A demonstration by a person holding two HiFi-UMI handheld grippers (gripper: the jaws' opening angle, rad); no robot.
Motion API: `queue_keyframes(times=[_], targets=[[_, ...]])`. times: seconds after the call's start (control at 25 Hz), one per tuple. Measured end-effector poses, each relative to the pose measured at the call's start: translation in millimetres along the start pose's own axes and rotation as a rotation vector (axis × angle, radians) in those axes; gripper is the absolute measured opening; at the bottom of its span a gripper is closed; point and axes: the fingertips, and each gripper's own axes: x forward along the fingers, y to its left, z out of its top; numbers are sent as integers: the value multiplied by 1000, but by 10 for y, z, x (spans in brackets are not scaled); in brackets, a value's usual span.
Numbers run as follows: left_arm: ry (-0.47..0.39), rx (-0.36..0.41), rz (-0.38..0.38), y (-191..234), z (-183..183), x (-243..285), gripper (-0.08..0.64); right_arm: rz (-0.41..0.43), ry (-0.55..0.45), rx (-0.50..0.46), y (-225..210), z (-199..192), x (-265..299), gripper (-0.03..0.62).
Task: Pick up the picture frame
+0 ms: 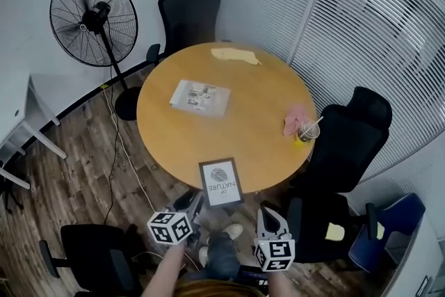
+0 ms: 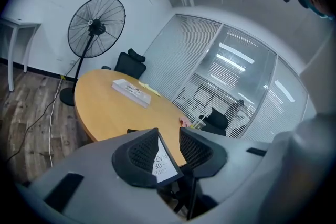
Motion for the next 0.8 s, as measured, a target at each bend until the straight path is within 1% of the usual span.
queue_keyframes(times=[0.4, 0.52, 0.64, 0.8], targets=[[53, -32, 34, 137, -222, 130, 143, 23, 46, 23, -104, -158, 110, 12], [69, -52, 62, 253, -301, 188, 143, 38, 73, 21, -126, -255, 203, 12], [103, -60, 89, 356, -416, 253, 143, 46, 121, -5, -163, -387, 296, 12], [137, -83, 118, 478, -574, 341, 143, 55, 154, 4, -219, -489, 404, 12]])
